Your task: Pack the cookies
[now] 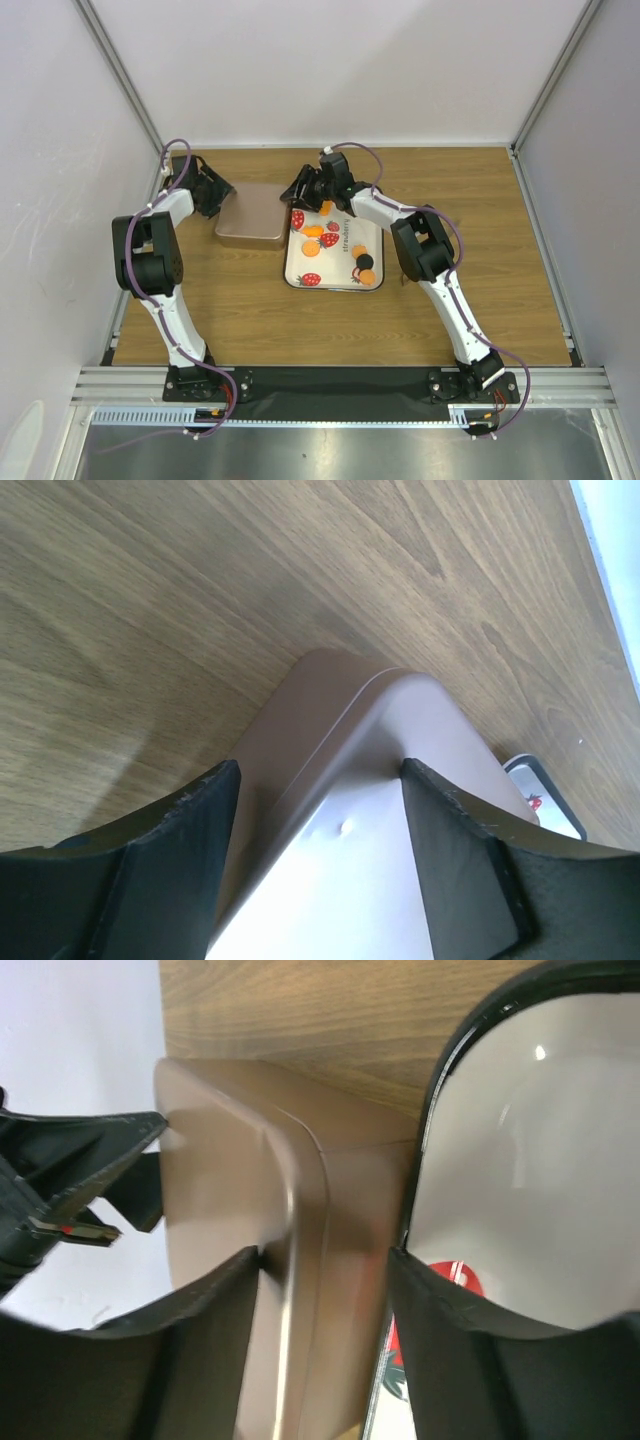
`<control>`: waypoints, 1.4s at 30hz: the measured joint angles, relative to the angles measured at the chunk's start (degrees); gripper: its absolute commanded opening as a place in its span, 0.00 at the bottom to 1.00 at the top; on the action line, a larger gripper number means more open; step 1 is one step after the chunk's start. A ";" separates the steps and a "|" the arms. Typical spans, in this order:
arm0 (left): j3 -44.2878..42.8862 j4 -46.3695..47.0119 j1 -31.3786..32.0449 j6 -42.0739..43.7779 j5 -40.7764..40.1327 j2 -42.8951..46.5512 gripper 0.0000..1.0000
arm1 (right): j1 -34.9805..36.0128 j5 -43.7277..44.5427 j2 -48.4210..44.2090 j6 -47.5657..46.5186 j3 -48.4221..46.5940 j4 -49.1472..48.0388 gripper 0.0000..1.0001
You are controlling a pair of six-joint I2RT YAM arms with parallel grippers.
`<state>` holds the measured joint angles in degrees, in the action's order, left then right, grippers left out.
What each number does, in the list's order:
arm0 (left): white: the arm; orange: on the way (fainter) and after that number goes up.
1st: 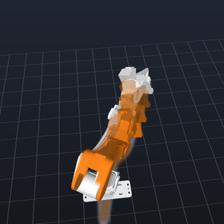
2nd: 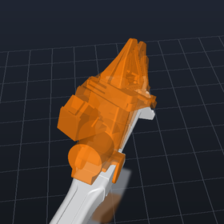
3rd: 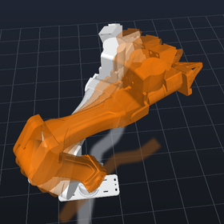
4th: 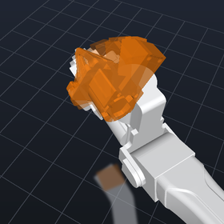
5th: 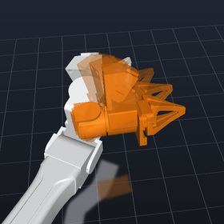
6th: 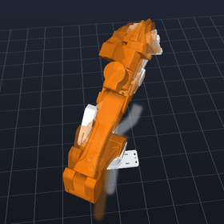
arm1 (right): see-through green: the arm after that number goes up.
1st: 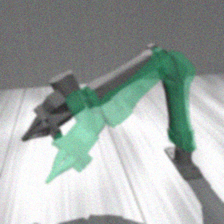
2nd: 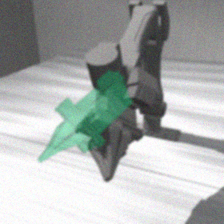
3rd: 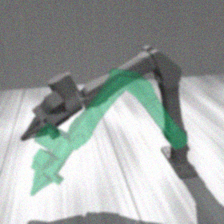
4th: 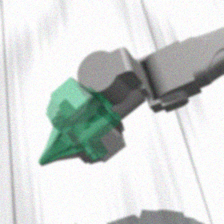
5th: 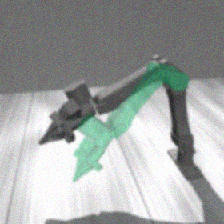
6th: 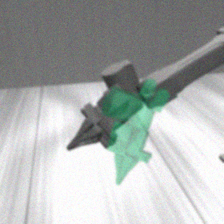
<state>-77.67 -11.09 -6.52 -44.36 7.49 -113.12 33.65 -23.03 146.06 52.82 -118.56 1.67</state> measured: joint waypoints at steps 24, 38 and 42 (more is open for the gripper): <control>-0.57 -7.17 1.86 6.49 -5.62 20.59 0.82 | -3.13 0.61 -18.56 -6.21 14.05 -0.70 0.96; 16.35 -10.03 20.85 11.96 -4.28 56.50 0.84 | -5.57 12.98 -63.98 -18.23 46.42 -1.51 1.00; 22.69 -11.39 22.71 14.21 -3.61 65.94 0.85 | -6.03 15.89 -73.00 -21.16 51.52 0.70 1.00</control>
<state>-54.98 -22.48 16.19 -30.15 3.88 -47.18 27.62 -7.14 73.06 31.66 -67.05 2.37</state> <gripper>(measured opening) 0.844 0.994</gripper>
